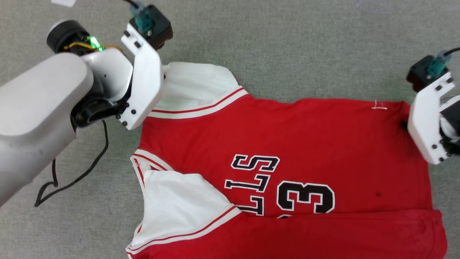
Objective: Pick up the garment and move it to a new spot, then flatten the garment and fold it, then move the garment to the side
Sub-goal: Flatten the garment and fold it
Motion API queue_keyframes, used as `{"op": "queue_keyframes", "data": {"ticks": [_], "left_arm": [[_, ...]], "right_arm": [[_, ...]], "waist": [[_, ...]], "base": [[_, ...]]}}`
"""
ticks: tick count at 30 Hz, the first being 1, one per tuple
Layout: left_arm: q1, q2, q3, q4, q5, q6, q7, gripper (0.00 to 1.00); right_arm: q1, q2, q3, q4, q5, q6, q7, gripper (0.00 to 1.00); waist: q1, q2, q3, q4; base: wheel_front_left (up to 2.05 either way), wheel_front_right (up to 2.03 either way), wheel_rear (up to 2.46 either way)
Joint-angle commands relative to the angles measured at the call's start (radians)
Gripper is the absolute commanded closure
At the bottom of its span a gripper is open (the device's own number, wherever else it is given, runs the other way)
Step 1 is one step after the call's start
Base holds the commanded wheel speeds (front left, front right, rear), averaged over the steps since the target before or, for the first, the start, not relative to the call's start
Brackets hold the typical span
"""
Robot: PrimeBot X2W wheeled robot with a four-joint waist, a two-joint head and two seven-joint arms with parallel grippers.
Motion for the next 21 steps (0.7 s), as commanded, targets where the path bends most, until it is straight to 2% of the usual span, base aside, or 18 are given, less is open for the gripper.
{"op": "queue_keyframes", "data": {"ticks": [1, 5, 10, 21], "left_arm": [[0.03, 0.005, -0.002, 0.014, -0.011, 0.001, -0.026, 1.0], [0.072, 0.007, -0.003, 0.031, -0.025, 0.001, -0.07, 1.0], [0.121, 0.022, -0.005, 0.008, -0.029, 0.001, -0.113, 1.0], [0.273, 0.086, -0.007, -0.085, 0.0, 0.003, -0.156, 1.0]], "right_arm": [[0.042, 0.038, 0.034, 0.029, 0.011, 0.0, -0.054, 1.0], [0.046, 0.041, 0.046, 0.038, 0.024, 0.0, -0.165, 1.0], [0.075, 0.014, 0.069, 0.04, 0.037, 0.0, -0.293, 1.0], [0.211, -0.043, 0.081, 0.0, 0.072, 0.0, -0.454, 1.0]], "waist": [[0.0001, 0.0, -0.032, -0.011], [0.0001, 0.0, -0.101, -0.02], [0.0001, 0.0, -0.188, -0.022], [0.0001, 0.0, -0.332, -0.013]], "base": [[0.0, 0.0, 0.0], [0.0, 0.0, 0.0], [0.0, 0.0, 0.0], [0.0, 0.0, 0.0]]}}
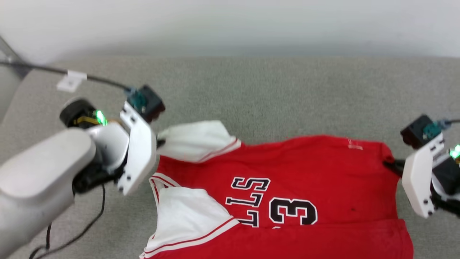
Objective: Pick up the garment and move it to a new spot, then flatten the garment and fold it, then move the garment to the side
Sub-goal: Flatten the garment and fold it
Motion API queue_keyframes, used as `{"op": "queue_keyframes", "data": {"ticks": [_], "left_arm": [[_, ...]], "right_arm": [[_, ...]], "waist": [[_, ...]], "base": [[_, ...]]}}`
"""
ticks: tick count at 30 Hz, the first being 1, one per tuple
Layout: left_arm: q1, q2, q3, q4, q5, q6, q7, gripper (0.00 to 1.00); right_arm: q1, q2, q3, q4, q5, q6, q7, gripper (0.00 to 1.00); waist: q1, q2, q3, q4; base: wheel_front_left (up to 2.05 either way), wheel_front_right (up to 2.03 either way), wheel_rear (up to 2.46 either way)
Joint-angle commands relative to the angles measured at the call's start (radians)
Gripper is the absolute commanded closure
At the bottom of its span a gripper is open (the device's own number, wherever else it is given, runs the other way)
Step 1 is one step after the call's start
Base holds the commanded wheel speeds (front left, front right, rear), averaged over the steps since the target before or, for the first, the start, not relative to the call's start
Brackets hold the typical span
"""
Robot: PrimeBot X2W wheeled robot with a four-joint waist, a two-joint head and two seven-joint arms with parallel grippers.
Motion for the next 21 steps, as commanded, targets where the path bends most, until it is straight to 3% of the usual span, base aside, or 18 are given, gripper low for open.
{"op": "queue_keyframes", "data": {"ticks": [1, 13, 21], "left_arm": [[0.04, 0.012, 0.0, -0.018, 0.003, 0.005, -0.007, 1.0], [0.368, 0.094, 0.0, -0.161, -0.017, 0.08, -0.051, 1.0], [0.494, 0.076, 0.0, -0.16, -0.017, 0.111, -0.087, 1.0]], "right_arm": [[0.035, -0.012, 0.001, -0.009, 0.01, -0.001, -0.014, 1.0], [0.295, -0.049, -0.055, -0.048, 0.036, -0.001, -0.072, 1.0], [0.373, -0.01, -0.086, -0.017, 0.034, -0.001, -0.051, 1.0]], "waist": [[0.0001, 0.0, -0.043, 0.004], [0.0001, 0.0, -0.111, 0.008], [0.0001, 0.0, -0.08, 0.006]], "base": [[0.0, 0.0, 0.0], [0.0, 0.0, 0.0], [0.0, 0.0, 0.0]]}}
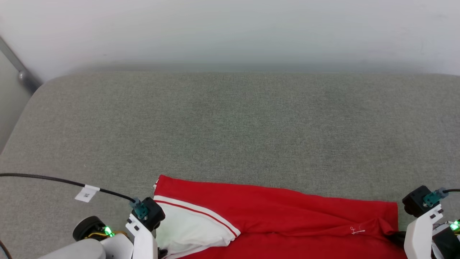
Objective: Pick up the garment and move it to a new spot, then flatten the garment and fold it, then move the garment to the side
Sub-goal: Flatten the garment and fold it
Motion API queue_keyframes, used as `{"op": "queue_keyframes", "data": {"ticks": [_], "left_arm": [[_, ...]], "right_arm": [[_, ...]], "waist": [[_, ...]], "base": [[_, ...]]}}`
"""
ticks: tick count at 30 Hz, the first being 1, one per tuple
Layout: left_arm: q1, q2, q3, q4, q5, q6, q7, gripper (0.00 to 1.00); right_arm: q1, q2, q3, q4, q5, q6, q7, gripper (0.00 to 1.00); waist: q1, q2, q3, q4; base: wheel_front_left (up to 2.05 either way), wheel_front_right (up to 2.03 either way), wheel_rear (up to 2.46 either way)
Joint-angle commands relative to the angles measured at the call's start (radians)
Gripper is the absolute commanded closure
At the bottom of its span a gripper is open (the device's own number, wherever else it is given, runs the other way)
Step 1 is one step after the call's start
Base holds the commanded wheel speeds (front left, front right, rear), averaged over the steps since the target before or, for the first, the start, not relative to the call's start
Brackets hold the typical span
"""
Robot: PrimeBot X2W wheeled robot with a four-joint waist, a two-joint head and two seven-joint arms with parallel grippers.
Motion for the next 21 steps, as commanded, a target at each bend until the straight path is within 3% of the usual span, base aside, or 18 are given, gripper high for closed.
{"op": "queue_keyframes", "data": {"ticks": [1, 2, 3, 4, 9, 11, 16, 21], "left_arm": [[0.026, -0.014, 0.001, 0.011, -0.005, 0.008, -0.007, 1.0], [0.032, -0.018, 0.001, 0.023, -0.001, 0.014, -0.01, 1.0], [0.034, -0.025, 0.004, 0.033, 0.008, 0.02, -0.026, 0.15], [0.038, -0.032, 0.012, 0.041, 0.006, 0.027, -0.044, 0.0], [0.053, -0.025, 0.028, 0.043, 0.05, 0.048, -0.138, 0.0], [0.056, -0.019, 0.046, 0.029, 0.075, 0.078, -0.196, 0.0], [0.085, -0.003, 0.105, -0.003, 0.153, 0.214, -0.382, 0.0], [0.123, -0.029, 0.17, -0.004, 0.205, 0.359, -0.568, 0.0]], "right_arm": [[0.016, 0.016, -0.001, 0.014, -0.01, -0.001, 0.003, 1.0], [0.019, 0.022, -0.002, 0.019, -0.013, -0.001, 0.001, 0.93], [0.027, 0.031, -0.004, 0.024, -0.009, -0.001, -0.001, 0.63], [0.031, 0.038, -0.01, 0.028, -0.004, 0.0, -0.008, 0.0], [0.047, 0.015, -0.055, -0.002, -0.029, -0.001, -0.063, 0.0], [0.061, 0.002, -0.083, -0.03, -0.031, 0.0, -0.085, 0.0], [0.111, -0.023, -0.218, -0.106, -0.019, -0.001, -0.145, 0.0], [0.177, 0.003, -0.401, -0.124, -0.049, 0.0, -0.182, 0.0]], "waist": [[0.0001, -0.0001, 0.008, 0.0], [0.0001, -0.0001, 0.009, 0.0], [0.0001, -0.0001, 0.01, 0.001], [0.0001, -0.0001, 0.009, 0.001], [0.0001, -0.0001, -0.017, 0.002], [0.0001, -0.0001, -0.029, 0.002], [0.0001, -0.0001, -0.042, 0.006], [0.0001, -0.0001, -0.036, 0.013]], "base": [[0.0, 0.0, 0.0], [0.0, 0.0, 0.0], [0.0, 0.0, 0.0], [0.0, 0.0, 0.0], [0.0, 0.0, 0.0], [0.0, 0.0, 0.0], [0.0, 0.0, 0.0], [0.0, 0.0, 0.0]]}}
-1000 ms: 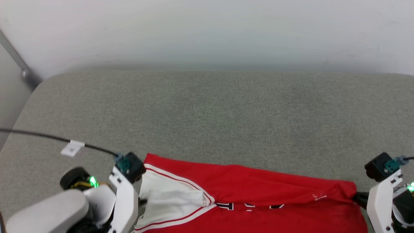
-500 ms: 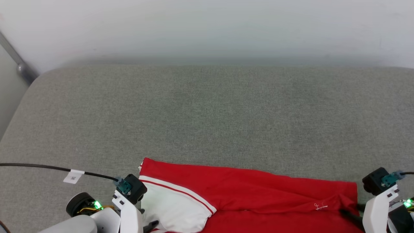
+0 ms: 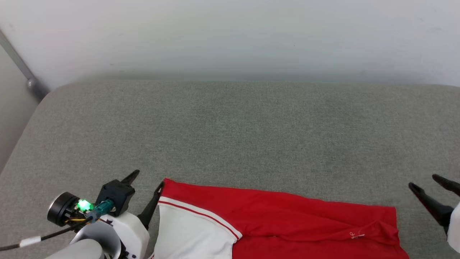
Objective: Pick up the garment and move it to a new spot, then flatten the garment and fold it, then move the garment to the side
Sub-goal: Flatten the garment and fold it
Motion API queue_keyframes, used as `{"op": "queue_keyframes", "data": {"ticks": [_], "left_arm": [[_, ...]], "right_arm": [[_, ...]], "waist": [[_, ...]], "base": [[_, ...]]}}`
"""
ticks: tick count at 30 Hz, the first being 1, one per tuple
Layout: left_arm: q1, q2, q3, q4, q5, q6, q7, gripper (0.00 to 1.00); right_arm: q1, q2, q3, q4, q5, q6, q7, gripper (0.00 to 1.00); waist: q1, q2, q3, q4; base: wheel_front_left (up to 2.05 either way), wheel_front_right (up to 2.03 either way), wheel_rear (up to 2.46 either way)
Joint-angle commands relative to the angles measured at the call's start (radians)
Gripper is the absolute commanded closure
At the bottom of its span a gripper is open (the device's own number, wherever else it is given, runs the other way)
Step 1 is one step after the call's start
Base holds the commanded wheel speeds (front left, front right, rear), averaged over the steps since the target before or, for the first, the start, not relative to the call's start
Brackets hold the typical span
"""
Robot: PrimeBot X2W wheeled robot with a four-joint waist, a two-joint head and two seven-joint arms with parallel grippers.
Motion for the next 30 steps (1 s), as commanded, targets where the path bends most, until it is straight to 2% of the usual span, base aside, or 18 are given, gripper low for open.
{"op": "queue_keyframes", "data": {"ticks": [1, 7, 10, 13, 16, 22, 25, 30], "left_arm": [[0.023, -0.014, 0.019, 0.008, 0.023, 0.05, -0.059, 0.0], [0.084, -0.071, 0.1, 0.018, 0.055, 0.188, -0.154, 0.0], [0.121, -0.104, 0.157, 0.018, 0.076, 0.237, -0.162, 0.0], [0.163, -0.146, 0.238, -0.002, 0.133, 0.264, -0.164, 0.0], [0.213, -0.189, 0.321, -0.018, 0.198, 0.272, -0.164, 0.0], [0.317, -0.282, 0.465, -0.033, 0.308, 0.246, -0.164, 0.0], [0.346, -0.316, 0.515, -0.035, 0.347, 0.238, -0.164, 0.0], [0.417, -0.397, 0.616, -0.026, 0.431, 0.193, -0.164, 0.0]], "right_arm": [[0.039, 0.024, -0.06, 0.009, -0.02, -0.001, -0.004, 0.0], [0.132, 0.115, -0.205, 0.036, -0.048, -0.001, 0.059, 0.0], [0.169, 0.168, -0.241, 0.054, -0.05, -0.001, 0.106, 0.0], [0.193, 0.215, -0.276, 0.074, -0.056, -0.001, 0.135, 0.0], [0.211, 0.263, -0.285, 0.101, -0.058, -0.001, 0.165, 0.0], [0.249, 0.318, -0.231, 0.102, -0.016, 0.0, 0.248, 0.0], [0.262, 0.322, -0.202, 0.095, -0.006, 0.0, 0.273, 0.0], [0.255, 0.335, -0.141, 0.108, -0.012, 0.0, 0.321, 0.0]], "waist": [[0.0001, 0.0, 0.004, 0.004], [0.0001, 0.0, 0.019, 0.014], [0.0001, 0.0, 0.031, 0.022], [0.0001, 0.0, 0.045, 0.034], [0.0001, 0.0, 0.056, 0.046], [0.0001, 0.0, 0.068, 0.067], [0.0001, 0.0, 0.07, 0.07], [0.0001, 0.0, 0.073, 0.071]], "base": [[0.0, 0.0, 0.0], [0.0, 0.0, 0.0], [0.0, 0.0, 0.0], [0.0, 0.0, 0.0], [0.0, 0.0, 0.0], [0.0, 0.0, 0.0], [0.0, 0.0, 0.0], [0.0, 0.0, 0.0]]}}
